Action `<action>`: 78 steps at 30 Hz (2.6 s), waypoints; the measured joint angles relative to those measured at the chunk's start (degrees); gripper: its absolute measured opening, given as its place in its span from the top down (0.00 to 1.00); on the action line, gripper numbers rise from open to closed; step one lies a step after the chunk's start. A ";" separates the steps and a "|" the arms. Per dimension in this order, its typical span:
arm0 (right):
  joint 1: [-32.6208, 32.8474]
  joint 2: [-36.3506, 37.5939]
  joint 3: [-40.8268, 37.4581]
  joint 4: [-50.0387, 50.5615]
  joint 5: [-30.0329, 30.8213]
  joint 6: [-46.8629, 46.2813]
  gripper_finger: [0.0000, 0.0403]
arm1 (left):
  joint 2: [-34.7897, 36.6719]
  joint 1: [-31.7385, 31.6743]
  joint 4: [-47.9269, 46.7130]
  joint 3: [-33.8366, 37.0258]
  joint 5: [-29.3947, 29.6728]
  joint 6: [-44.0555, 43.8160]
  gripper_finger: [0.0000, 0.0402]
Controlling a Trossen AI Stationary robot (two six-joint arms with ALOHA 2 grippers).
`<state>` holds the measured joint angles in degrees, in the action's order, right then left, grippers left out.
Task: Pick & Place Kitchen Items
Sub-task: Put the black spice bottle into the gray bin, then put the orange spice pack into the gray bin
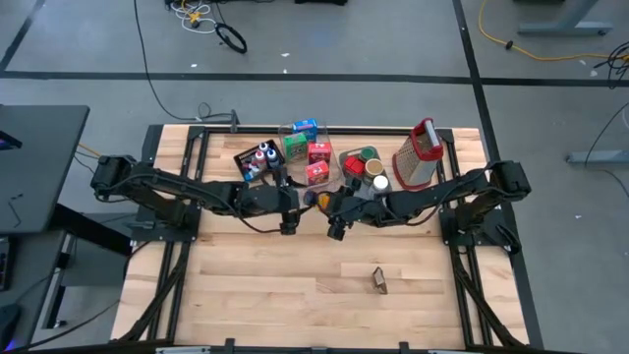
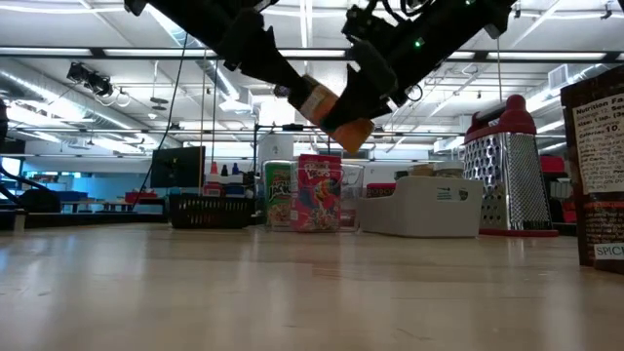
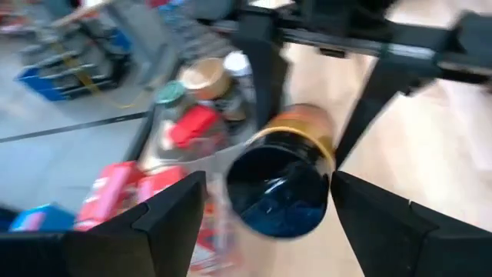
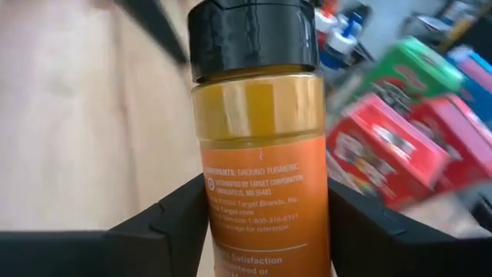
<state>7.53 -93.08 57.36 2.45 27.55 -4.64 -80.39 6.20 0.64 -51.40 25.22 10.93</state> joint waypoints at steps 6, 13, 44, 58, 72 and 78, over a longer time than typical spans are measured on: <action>0.70 0.50 -0.02 5.88 6.76 -0.99 0.43 | 1.07 -0.03 -6.58 -2.94 13.28 -0.80 0.30; 1.67 6.15 -0.05 15.01 16.53 -5.55 0.41 | 7.11 -0.04 -9.11 -4.11 20.41 0.03 0.33; -5.70 8.92 -28.81 -25.13 18.52 -12.68 0.33 | 18.48 -4.70 -11.63 -3.85 14.59 -0.14 0.33; -6.44 8.83 -28.46 -26.95 19.58 -7.47 0.29 | 18.47 -4.70 -12.32 -3.85 14.57 -0.14 0.33; 4.19 13.42 -8.34 -1.75 15.30 4.91 0.31 | 18.46 -4.70 -15.21 -3.85 17.22 -2.32 0.33; 12.29 13.46 3.62 20.05 6.94 -14.36 0.36 | 18.46 -4.70 -16.15 -3.85 17.51 -3.97 0.33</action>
<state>19.82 -79.61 60.99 22.50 34.50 -19.00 -61.93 1.50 -15.50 -55.24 42.74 6.96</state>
